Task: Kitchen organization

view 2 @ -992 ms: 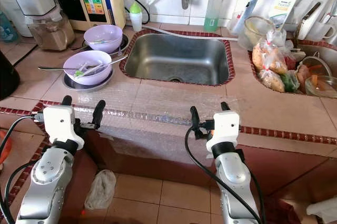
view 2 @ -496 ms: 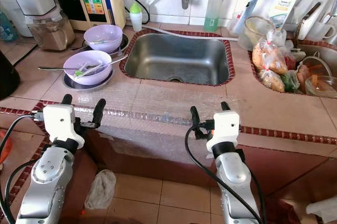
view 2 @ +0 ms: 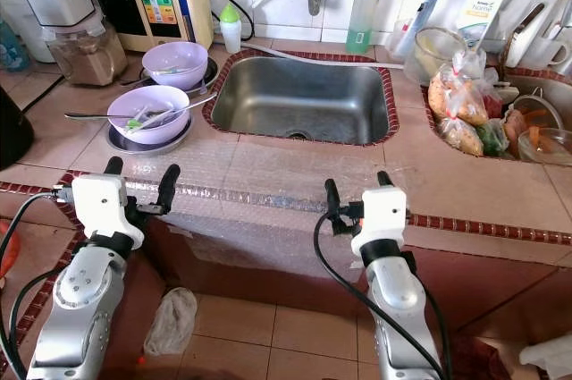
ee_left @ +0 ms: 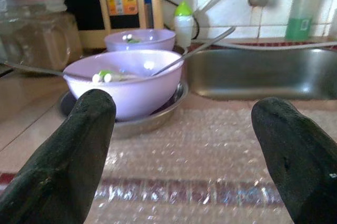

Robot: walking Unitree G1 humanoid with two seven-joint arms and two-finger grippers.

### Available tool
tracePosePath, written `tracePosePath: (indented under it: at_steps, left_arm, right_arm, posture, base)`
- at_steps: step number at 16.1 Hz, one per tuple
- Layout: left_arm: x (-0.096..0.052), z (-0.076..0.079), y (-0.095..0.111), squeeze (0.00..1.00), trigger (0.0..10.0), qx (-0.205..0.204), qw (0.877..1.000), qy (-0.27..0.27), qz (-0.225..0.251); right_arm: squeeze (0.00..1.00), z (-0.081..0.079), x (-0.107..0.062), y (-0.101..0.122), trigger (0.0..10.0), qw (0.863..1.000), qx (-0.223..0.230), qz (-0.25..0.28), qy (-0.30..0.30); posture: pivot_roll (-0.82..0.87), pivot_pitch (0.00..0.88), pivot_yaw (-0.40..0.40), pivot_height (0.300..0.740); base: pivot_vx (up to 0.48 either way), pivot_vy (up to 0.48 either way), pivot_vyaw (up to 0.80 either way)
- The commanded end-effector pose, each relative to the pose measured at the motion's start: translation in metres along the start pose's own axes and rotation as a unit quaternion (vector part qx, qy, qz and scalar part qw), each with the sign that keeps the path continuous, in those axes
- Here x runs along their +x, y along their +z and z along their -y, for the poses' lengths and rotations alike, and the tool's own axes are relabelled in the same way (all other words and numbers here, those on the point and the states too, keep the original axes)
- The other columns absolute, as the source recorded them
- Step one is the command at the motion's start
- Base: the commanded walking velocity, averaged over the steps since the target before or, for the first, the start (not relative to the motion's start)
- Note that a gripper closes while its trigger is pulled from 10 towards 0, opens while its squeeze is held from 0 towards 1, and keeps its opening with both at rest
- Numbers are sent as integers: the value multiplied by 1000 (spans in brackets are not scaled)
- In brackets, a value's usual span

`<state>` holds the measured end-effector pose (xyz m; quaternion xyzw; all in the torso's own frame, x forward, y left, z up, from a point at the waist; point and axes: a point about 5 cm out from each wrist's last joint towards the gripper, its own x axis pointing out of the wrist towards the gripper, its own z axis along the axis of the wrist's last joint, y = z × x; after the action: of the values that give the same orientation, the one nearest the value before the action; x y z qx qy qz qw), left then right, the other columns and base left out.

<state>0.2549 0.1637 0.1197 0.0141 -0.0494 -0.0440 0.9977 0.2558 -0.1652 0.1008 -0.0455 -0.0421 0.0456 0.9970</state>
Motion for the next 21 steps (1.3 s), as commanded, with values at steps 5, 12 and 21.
tracePosePath:
  at_steps: [5,12,21]
  left_arm:
    - [3,-1,7,0,10000,-1,1000,1,18]
    - [6,3,11,0,10000,-5,999,-5,33]
    - [9,5,13,0,10000,-5,999,-5,37]
  right_arm:
    - [0,-1,2,2,10000,1000,-21,5,19]
    - [0,-1,3,3,10000,1000,-8,10,21]
    - [0,-5,6,7,10000,999,-12,22,48]
  posture:
    - [-3,0,37,740]
    - [-4,0,36,740]
    - [-1,0,36,740]
  base:
    - [0,0,0]
    - [44,0,429]
    - [308,0,0]
